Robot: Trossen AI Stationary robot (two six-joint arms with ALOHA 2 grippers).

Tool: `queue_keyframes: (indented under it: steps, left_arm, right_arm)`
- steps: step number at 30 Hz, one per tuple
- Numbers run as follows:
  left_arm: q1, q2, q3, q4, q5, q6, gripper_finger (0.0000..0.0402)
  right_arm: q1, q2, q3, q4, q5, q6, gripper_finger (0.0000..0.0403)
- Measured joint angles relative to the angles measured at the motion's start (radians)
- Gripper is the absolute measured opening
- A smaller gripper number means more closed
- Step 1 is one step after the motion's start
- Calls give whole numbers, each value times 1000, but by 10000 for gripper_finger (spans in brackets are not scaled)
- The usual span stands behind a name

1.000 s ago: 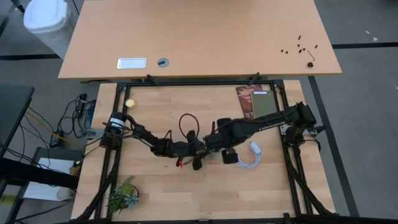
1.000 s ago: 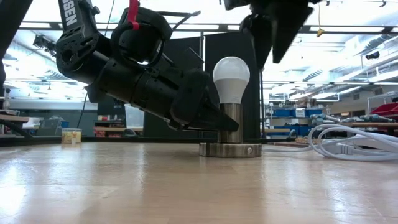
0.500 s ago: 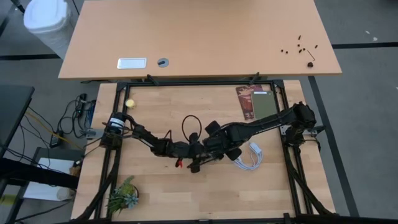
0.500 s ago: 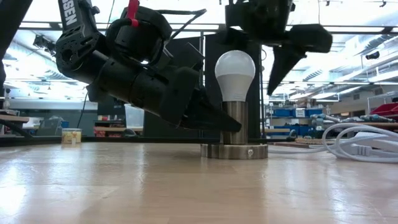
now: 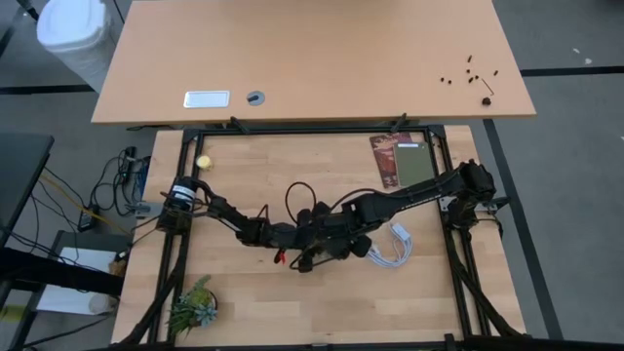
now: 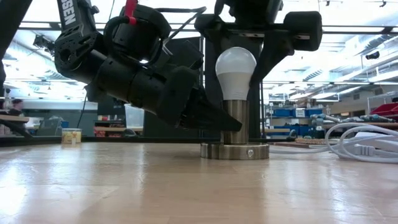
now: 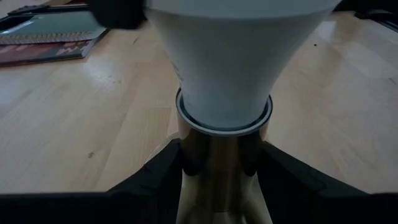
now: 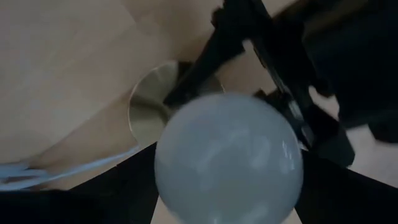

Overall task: Screw lightbulb
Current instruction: Insert the light bulb into the lamp

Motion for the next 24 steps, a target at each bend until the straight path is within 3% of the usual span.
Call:
queue_keyframes:
  steps: [9,24]
  left_arm:
    - [2,0,0,7,9,18,184]
    - [-5,1,-1,24,17,47,184]
  right_arm:
    - [0,0,0,62,-117,-130,309]
    - [-30,11,-21,74,-144,-35,307]
